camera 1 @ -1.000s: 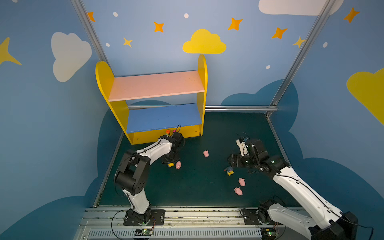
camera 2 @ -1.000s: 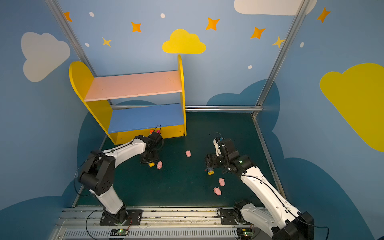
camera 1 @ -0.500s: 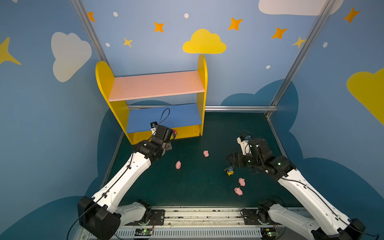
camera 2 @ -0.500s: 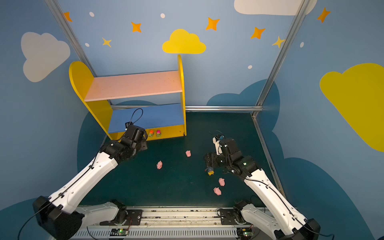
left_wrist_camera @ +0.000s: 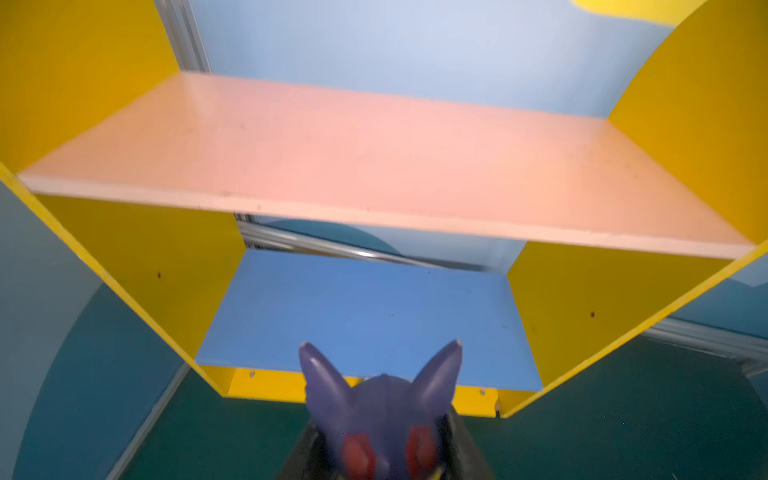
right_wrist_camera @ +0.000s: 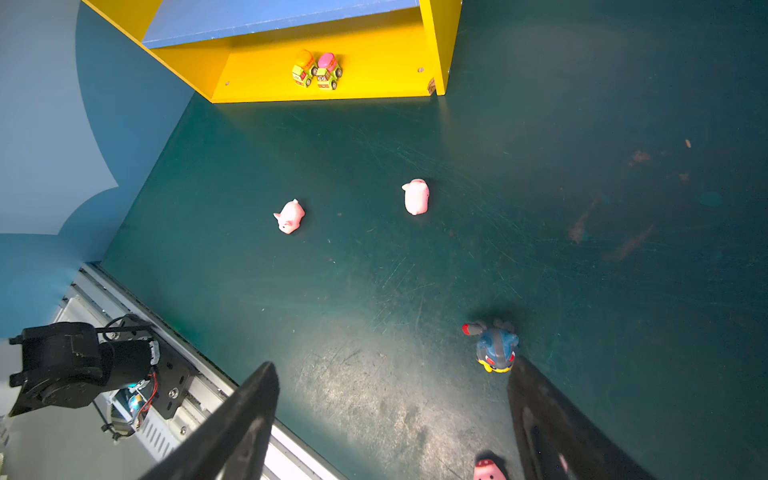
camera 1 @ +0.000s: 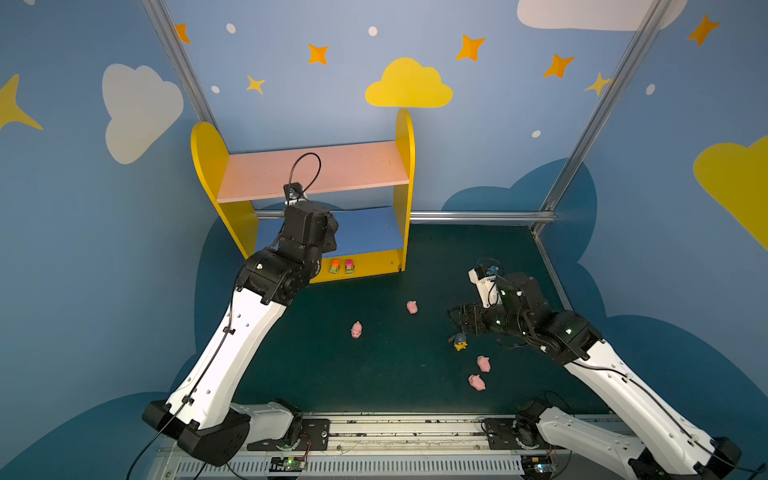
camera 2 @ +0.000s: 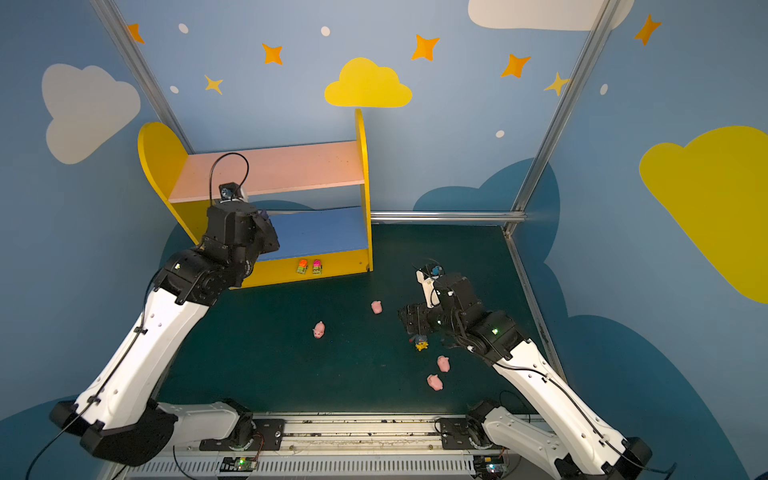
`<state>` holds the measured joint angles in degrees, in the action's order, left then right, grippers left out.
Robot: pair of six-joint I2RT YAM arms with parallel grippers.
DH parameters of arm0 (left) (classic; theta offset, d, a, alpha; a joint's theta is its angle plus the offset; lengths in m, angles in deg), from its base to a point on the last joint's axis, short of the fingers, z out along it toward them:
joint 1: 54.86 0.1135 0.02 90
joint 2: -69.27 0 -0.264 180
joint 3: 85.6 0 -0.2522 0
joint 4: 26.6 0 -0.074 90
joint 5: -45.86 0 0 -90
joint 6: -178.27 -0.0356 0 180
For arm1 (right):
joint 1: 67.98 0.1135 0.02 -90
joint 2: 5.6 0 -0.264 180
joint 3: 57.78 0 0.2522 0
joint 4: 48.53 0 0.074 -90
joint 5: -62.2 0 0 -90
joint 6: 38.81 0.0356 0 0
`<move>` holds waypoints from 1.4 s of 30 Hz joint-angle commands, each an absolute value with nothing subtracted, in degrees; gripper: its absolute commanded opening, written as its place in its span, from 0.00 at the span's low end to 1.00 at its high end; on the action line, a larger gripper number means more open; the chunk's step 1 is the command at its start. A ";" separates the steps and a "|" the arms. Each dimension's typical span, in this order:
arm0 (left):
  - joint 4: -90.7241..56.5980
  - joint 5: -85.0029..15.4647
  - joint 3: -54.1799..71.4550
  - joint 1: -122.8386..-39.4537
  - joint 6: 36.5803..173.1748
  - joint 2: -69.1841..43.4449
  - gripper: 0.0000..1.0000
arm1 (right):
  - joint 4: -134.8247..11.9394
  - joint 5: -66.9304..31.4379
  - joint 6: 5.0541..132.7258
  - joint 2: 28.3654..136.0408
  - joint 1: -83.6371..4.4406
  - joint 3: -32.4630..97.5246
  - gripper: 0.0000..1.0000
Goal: Place and organize the plastic toys onto the shelf
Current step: 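Carry the figure with the left gripper up over the pink top shelf, then lower the figure onto the pink top shelf with the left gripper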
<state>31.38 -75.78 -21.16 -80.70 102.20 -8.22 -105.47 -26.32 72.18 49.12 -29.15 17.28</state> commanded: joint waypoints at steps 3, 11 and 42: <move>28.91 -79.03 -29.55 -78.67 94.77 -13.76 0.29 | -104.61 -27.36 72.19 49.20 -28.95 18.73 0.85; 26.82 -76.07 -43.94 -72.78 90.60 -24.30 0.29 | -100.94 -27.67 71.43 49.90 -30.47 17.57 0.85; 13.48 -72.60 -49.88 -63.03 83.61 -39.72 0.28 | -86.55 -17.80 66.16 61.72 -40.36 14.59 0.87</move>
<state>16.28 -71.84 -49.99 -63.61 84.26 -40.24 -88.20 -19.20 67.92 60.55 -40.12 12.86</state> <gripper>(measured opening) 0.370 0.869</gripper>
